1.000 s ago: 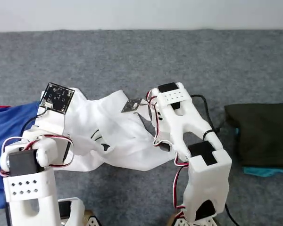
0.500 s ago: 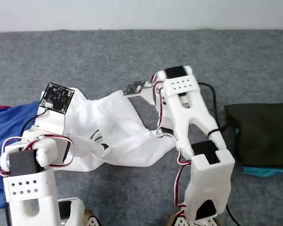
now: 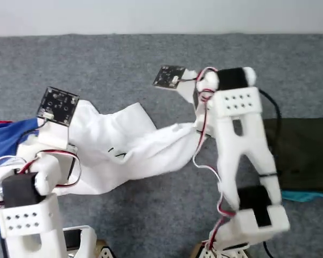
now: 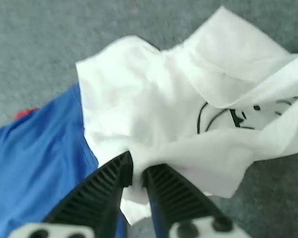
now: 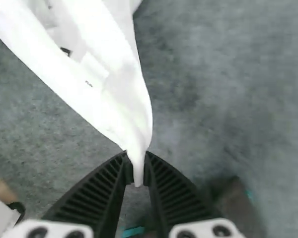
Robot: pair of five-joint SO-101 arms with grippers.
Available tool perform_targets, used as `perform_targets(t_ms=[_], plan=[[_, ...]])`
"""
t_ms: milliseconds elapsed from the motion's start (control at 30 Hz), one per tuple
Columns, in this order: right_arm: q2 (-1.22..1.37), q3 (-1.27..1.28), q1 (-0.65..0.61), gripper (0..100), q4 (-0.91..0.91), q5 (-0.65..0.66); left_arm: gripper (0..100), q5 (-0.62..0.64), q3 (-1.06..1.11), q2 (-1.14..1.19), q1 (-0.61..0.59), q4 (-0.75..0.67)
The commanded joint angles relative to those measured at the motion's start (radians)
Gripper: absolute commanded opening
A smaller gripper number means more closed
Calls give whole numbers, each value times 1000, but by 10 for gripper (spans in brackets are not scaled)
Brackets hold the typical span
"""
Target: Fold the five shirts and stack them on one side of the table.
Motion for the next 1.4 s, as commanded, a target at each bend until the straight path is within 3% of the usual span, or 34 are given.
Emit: perform_targets(t_ms=[0,300,633,967,1133,1367], plan=[[-165,-46,18,10,39,2,14,0,-113,-12,5,-23],[-410,-48,21,10,30,-34,14,0,-308,-11,9,-81],[-616,-52,140,10,-107,-64,14,0,-484,-11,17,-318],[-728,-52,194,10,-363,-64,14,-6,-489,-9,207,-508],[-737,-52,217,10,-510,-61,14,-198,-489,-9,270,-588],[-739,-52,338,10,-590,-61,14,-299,-489,-9,261,-695]])
